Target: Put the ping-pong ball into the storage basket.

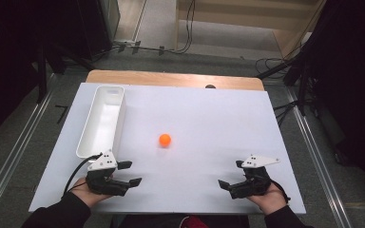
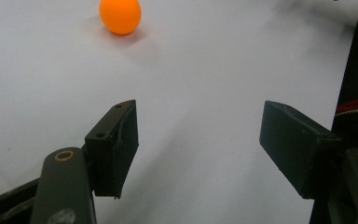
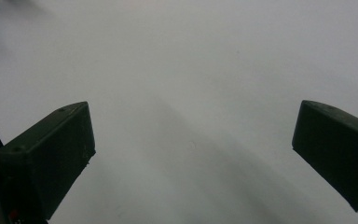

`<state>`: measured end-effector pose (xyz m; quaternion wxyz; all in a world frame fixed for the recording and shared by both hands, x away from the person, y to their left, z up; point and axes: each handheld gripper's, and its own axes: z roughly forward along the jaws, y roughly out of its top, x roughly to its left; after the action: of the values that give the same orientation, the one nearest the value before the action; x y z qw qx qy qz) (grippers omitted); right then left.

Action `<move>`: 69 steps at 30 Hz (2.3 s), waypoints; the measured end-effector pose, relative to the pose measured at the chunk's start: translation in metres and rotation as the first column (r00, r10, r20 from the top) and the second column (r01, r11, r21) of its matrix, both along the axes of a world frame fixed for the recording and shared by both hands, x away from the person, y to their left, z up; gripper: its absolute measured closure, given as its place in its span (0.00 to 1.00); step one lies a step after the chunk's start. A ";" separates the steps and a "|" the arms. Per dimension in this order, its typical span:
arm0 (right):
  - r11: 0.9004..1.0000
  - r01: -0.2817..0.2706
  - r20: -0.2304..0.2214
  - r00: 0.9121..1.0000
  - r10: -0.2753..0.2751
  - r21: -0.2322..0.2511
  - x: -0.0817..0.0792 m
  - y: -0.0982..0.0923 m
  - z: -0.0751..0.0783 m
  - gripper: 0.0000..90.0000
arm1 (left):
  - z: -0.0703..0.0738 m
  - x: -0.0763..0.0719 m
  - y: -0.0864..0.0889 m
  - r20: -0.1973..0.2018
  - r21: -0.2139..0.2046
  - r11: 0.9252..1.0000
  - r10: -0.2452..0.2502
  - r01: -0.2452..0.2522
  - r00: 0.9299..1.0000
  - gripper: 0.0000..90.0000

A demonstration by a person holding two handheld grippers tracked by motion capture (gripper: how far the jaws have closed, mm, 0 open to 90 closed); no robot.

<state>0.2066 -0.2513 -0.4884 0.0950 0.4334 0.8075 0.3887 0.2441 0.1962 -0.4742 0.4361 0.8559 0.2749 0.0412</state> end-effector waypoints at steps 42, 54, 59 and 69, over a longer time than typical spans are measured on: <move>1.000 0.016 -0.018 1.000 -0.016 -0.014 0.002 -0.002 -0.002 0.00 | 0.016 0.001 -0.027 -0.032 -0.036 0.999 -0.035 0.034 0.999 0.15; 1.000 0.017 -0.018 1.000 -0.018 -0.013 0.002 -0.001 -0.002 0.00 | 0.014 0.006 -0.042 -0.045 -0.022 1.000 -0.006 0.005 0.999 0.02; 1.000 0.014 -0.016 1.000 -0.015 -0.015 0.002 -0.001 -0.003 0.00 | 0.014 0.009 -0.045 -0.037 -0.025 1.000 0.005 -0.006 0.999 0.02; 1.000 0.015 -0.019 1.000 -0.015 -0.010 0.002 -0.001 -0.003 0.00 | 0.013 0.014 -0.053 -0.028 -0.025 1.000 0.015 -0.016 1.000 0.02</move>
<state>0.2084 -0.2522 -0.4910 0.0924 0.4428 0.8070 0.3796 0.2586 0.1433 -0.4614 0.4428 0.8486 0.2881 0.0294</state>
